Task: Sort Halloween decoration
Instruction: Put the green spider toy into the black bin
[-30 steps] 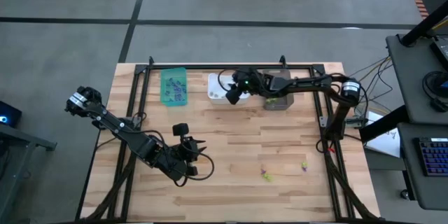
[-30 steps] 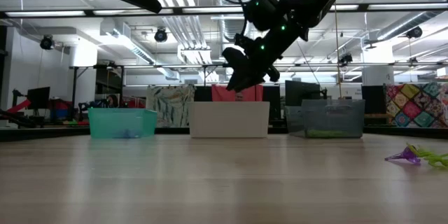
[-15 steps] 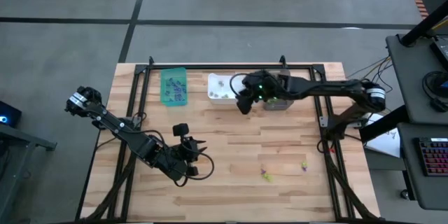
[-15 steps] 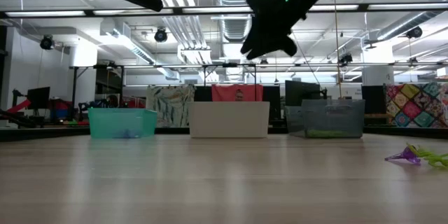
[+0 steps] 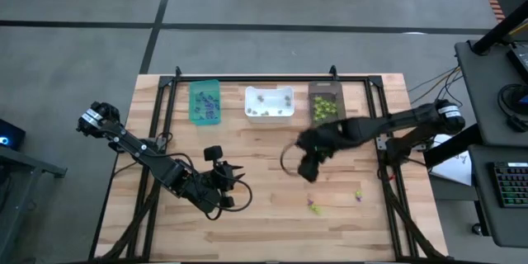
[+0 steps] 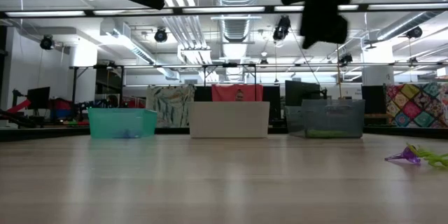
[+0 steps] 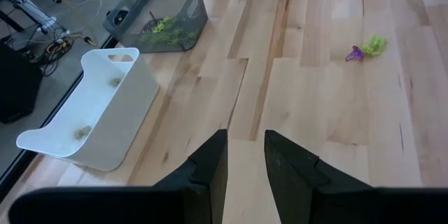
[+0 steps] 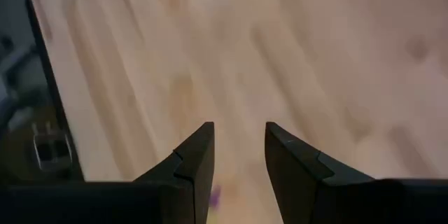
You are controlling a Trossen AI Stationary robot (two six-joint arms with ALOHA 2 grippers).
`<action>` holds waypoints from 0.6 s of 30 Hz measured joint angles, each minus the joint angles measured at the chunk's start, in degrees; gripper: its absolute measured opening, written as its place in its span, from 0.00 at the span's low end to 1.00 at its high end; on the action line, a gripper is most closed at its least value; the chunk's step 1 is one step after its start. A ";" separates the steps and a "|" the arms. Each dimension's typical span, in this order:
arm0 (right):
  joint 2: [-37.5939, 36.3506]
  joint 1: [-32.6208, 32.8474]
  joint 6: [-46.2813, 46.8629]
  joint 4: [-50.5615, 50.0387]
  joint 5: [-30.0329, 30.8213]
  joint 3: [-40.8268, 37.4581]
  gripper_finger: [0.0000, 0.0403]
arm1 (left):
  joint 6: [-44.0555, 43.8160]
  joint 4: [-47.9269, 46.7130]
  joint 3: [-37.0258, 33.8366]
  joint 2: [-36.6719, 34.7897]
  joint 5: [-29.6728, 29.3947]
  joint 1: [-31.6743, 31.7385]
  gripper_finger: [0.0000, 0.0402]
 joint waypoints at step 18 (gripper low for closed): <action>0.56 21.97 28.46 -7.57 1.54 -7.13 0.28 | -0.98 1.00 0.00 0.00 0.00 0.00 0.19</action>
